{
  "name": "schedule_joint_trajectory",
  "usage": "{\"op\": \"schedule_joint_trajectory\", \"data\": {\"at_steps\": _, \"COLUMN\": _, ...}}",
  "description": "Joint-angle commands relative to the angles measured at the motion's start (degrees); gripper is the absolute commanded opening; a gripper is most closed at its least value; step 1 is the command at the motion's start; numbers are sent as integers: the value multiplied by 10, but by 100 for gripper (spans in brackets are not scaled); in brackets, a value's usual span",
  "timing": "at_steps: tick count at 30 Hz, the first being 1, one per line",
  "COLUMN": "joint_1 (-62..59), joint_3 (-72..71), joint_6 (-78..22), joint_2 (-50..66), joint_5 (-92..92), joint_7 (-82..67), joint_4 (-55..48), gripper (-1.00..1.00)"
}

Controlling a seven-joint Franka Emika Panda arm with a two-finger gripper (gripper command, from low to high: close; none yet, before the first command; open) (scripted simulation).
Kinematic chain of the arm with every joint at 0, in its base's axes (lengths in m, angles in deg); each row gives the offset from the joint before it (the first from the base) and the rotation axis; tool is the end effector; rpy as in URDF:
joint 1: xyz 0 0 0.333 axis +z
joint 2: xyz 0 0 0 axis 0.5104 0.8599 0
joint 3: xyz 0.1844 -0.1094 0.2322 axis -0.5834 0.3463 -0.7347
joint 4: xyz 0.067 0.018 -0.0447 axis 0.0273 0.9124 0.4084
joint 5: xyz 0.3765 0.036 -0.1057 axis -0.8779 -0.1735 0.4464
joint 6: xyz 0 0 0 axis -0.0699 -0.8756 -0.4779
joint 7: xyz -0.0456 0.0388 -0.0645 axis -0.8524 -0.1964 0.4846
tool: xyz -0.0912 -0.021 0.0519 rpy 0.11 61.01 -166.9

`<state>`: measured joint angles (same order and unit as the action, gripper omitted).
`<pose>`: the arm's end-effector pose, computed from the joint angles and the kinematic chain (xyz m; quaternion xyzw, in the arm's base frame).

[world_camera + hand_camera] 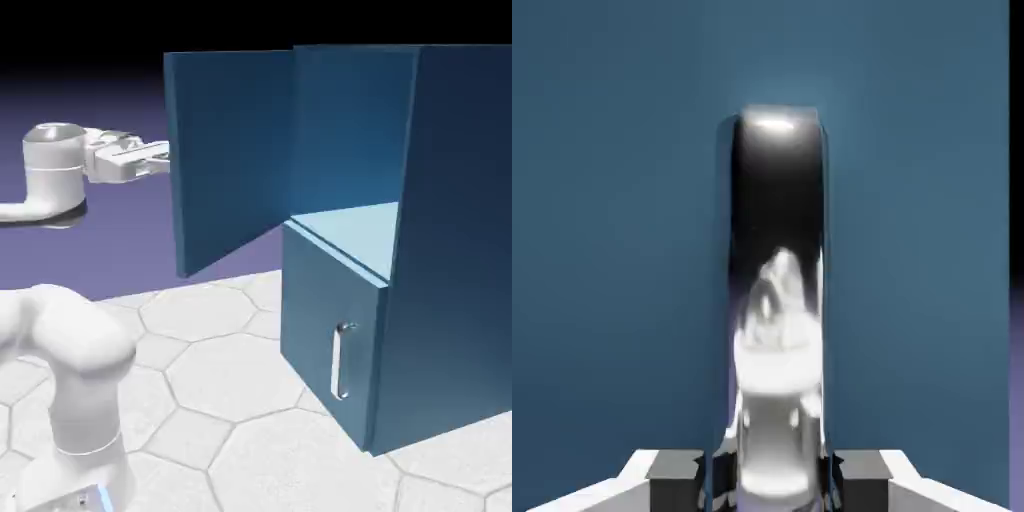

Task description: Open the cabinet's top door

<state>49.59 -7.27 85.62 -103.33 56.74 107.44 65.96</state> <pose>0.1441 0.2215 0.5588 0.4442 -0.5502 0.7031 0.0749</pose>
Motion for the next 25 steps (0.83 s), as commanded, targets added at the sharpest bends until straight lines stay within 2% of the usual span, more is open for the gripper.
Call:
{"op": "schedule_joint_trajectory", "data": {"at_steps": 1, "joint_1": -19, "joint_3": -21, "joint_6": -20, "joint_2": 14, "joint_5": -13, "joint_7": 4, "joint_4": -20, "gripper": -100}}
{"op": "schedule_joint_trajectory", "data": {"at_steps": 12, "joint_1": -245, "joint_3": -221, "joint_6": -196, "joint_2": 105, "joint_5": -104, "joint_7": 24, "joint_4": -231, "gripper": -100}}
{"op": "schedule_joint_trajectory", "data": {"at_steps": 24, "joint_1": -489, "joint_3": -379, "joint_6": -325, "joint_2": 91, "joint_5": -156, "joint_7": -9, "joint_4": -433, "gripper": -100}}
{"op": "schedule_joint_trajectory", "data": {"at_steps": 25, "joint_1": -489, "joint_3": -379, "joint_6": -325, "joint_2": 91, "joint_5": -156, "joint_7": -9, "joint_4": -433, "gripper": 100}}
